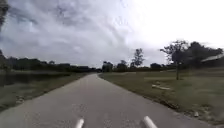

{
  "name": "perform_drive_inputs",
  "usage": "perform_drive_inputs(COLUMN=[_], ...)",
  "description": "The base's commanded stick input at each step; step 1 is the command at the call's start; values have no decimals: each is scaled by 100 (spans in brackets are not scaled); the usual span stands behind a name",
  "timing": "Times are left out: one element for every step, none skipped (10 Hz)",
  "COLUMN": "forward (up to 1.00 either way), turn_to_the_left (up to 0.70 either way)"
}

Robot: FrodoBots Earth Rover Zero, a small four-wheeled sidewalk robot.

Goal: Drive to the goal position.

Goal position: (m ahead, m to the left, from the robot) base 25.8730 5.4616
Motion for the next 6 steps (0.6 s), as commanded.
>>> perform_drive_inputs(forward=[69, 69, 69, 69, 69, 69], turn_to_the_left=[3, 24, 34, 34, 34, 34])
